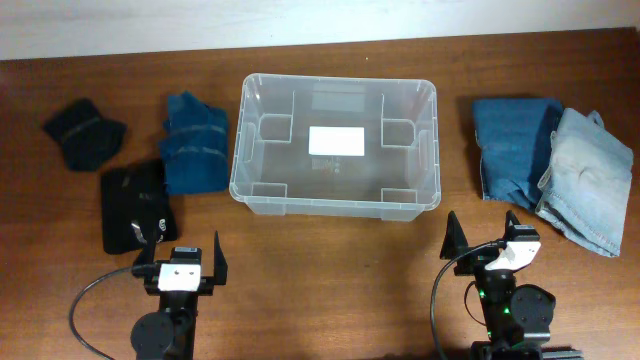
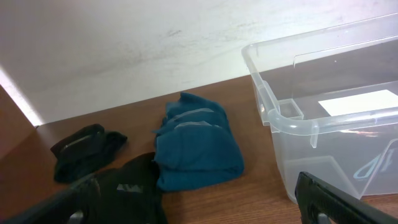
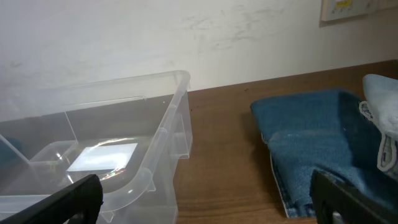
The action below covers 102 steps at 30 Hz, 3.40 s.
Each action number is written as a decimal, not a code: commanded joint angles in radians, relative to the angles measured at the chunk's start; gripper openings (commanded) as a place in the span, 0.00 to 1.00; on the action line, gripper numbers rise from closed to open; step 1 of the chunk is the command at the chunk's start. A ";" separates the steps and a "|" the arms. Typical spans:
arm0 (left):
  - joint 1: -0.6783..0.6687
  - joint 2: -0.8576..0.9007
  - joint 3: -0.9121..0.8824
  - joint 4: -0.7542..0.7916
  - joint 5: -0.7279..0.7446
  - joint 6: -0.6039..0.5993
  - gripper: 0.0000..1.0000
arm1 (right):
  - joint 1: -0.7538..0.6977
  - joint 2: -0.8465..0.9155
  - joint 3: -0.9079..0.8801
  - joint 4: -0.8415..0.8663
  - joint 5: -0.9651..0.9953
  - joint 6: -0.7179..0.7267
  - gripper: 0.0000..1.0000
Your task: Pack container
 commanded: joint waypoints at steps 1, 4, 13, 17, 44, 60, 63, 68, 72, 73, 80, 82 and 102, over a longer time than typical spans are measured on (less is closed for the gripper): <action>0.005 -0.008 -0.002 -0.007 0.003 0.009 0.99 | 0.009 -0.008 -0.005 -0.005 -0.016 0.008 0.98; 0.005 -0.008 -0.002 -0.007 0.003 0.009 0.99 | 0.009 -0.008 -0.005 -0.005 -0.016 0.008 0.98; 0.005 -0.008 -0.002 -0.007 0.003 0.009 0.99 | 0.009 -0.008 -0.005 -0.005 -0.016 0.008 0.98; 0.005 -0.008 -0.002 -0.007 0.003 0.009 0.99 | 0.009 -0.008 -0.005 -0.005 -0.016 0.008 0.98; 0.005 -0.008 -0.002 -0.007 0.003 0.009 0.99 | 0.009 -0.008 -0.005 -0.005 -0.016 0.008 0.98; 0.005 -0.008 -0.002 -0.007 0.003 0.009 0.99 | 0.009 -0.008 -0.005 -0.005 -0.016 0.008 0.98; 0.005 -0.008 -0.002 -0.007 0.003 0.009 1.00 | 0.009 -0.008 -0.005 -0.002 -0.016 0.008 0.98; 0.005 -0.008 -0.002 -0.007 0.003 0.009 0.99 | 0.009 -0.008 -0.005 -0.002 -0.017 0.008 0.98; 0.005 -0.008 -0.002 -0.007 0.003 0.009 0.99 | 0.009 -0.008 -0.005 -0.002 -0.016 0.008 0.98; 0.005 -0.008 -0.002 -0.007 0.003 0.009 0.99 | 0.009 -0.008 -0.005 -0.002 -0.016 0.008 0.99; 0.005 -0.008 -0.002 -0.007 0.003 0.009 0.99 | 0.009 -0.008 -0.005 -0.002 -0.017 0.008 0.98; 0.005 -0.008 -0.002 -0.007 0.003 0.009 0.99 | 0.009 -0.008 -0.003 -0.003 -0.016 0.008 0.98; 0.005 -0.008 -0.002 -0.007 0.003 0.009 1.00 | 0.007 0.583 0.633 -0.306 -0.035 0.008 0.99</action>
